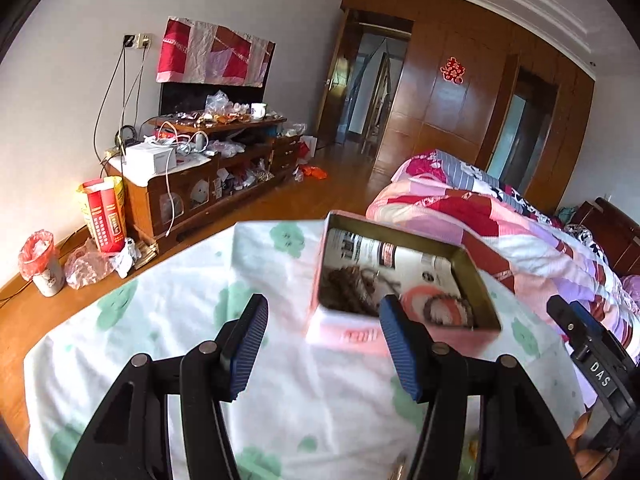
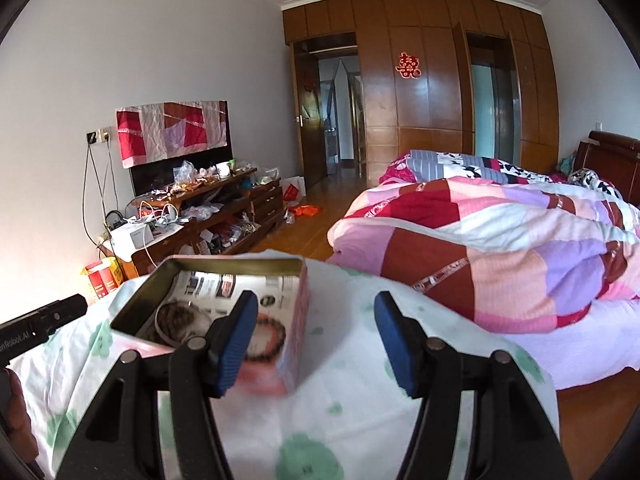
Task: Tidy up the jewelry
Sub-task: 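Withdraw both tools from the tin toward the remaining jewelry, then grasp the pearl necklace with the left tool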
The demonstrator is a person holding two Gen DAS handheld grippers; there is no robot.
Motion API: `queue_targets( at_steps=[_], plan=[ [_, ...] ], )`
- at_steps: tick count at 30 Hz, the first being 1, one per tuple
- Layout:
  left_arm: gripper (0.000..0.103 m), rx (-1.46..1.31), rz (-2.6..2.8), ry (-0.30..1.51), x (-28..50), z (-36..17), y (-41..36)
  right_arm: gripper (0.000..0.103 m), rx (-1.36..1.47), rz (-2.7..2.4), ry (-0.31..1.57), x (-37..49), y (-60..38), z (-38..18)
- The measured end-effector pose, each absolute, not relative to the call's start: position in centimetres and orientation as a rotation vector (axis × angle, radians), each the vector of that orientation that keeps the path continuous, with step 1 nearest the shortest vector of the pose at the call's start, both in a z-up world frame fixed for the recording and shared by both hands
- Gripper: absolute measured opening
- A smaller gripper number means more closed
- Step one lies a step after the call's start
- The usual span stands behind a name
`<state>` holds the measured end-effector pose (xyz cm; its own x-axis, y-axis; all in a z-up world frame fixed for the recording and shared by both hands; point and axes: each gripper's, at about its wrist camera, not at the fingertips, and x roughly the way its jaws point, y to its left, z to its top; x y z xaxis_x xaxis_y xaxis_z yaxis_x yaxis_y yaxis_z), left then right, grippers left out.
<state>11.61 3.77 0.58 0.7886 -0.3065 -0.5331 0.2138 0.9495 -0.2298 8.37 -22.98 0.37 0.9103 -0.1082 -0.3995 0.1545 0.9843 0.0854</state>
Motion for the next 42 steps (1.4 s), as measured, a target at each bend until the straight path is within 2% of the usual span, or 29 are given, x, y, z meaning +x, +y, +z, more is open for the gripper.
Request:
queue_targets(
  at_steps=[19, 22, 24, 32, 37, 42],
  plan=[
    [0.059, -0.012, -0.363, 0.739, 4.7, -2.2, 6.0, 0.064, 0.179, -0.110, 0.533, 3.6, -22.9, -1.4],
    [0.059, 0.032, -0.411, 0.770, 3.9, -2.7, 5.6, 0.064, 0.176, -0.088, 0.542, 2.5, -22.6, -1.6],
    [0.059, 0.065, -0.438, 0.795, 3.5, -3.0, 5.1, 0.071, 0.179, -0.087, 0.534, 1.9, -22.5, -1.6],
    [0.059, 0.156, -0.482, 0.806, 1.9, -3.7, 3.1, 0.071, 0.164, -0.070, 0.531, 1.3, -21.8, -1.5],
    [0.059, 0.249, -0.501, 0.884, 2.0, -5.1, 1.3, 0.071, 0.160, -0.068, 0.528, 1.3, -21.7, -1.6],
    [0.058, 0.211, -0.503, 0.895, 2.4, -5.0, 1.6, 0.071, 0.184, -0.068, 0.535, 1.4, -22.1, -1.7]
  ],
)
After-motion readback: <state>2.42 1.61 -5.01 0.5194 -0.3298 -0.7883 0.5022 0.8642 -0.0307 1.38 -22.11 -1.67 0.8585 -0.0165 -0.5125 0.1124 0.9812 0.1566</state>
